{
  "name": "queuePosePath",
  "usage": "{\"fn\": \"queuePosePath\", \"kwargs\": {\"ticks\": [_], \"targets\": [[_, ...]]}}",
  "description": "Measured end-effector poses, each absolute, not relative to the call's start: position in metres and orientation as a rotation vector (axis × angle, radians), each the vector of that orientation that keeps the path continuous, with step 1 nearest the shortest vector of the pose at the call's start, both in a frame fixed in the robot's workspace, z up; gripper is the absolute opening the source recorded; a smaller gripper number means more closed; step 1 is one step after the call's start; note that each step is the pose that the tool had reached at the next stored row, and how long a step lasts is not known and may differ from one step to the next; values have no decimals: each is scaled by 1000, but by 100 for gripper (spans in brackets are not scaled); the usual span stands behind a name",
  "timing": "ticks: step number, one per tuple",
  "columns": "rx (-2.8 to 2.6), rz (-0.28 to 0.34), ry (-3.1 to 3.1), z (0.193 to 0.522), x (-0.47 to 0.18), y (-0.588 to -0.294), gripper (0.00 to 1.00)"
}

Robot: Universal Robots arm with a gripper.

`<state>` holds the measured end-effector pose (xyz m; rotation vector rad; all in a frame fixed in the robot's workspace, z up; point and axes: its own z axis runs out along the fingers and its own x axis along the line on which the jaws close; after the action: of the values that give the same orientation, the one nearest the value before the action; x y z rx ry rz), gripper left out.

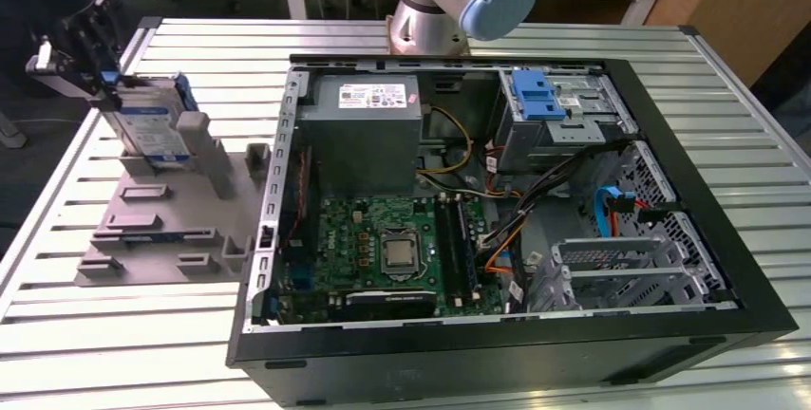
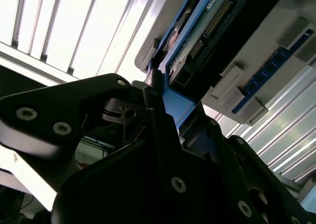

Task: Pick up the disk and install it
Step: 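Pick up the disk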

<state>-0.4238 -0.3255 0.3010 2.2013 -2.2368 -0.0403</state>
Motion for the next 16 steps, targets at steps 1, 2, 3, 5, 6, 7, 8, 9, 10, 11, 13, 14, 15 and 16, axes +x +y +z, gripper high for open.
{"fn": "queuePosePath", "kwargs": {"ticks": [1, 2, 3, 5, 6, 7, 8, 9, 10, 11, 13, 14, 15, 16], "targets": [[2201, -40, -2237, 302, -424, -326, 37], [2201, -40, -2237, 302, -424, -326, 37], [2201, -40, -2237, 303, -424, -326, 37], [2201, -40, -2237, 304, -424, -326, 37], [2201, -40, -2237, 305, -424, -326, 37], [2201, -40, -2237, 306, -424, -325, 37], [2201, -40, -2237, 306, -424, -325, 37], [2201, -40, -2237, 307, -424, -326, 37], [2201, -40, -2237, 307, -424, -326, 37], [2201, -40, -2237, 308, -424, -326, 37], [2201, -40, -2237, 309, -424, -326, 37], [2201, -40, -2237, 310, -424, -326, 37], [2201, -40, -2237, 310, -424, -326, 37], [2201, -40, -2237, 311, -424, -326, 37]]}}
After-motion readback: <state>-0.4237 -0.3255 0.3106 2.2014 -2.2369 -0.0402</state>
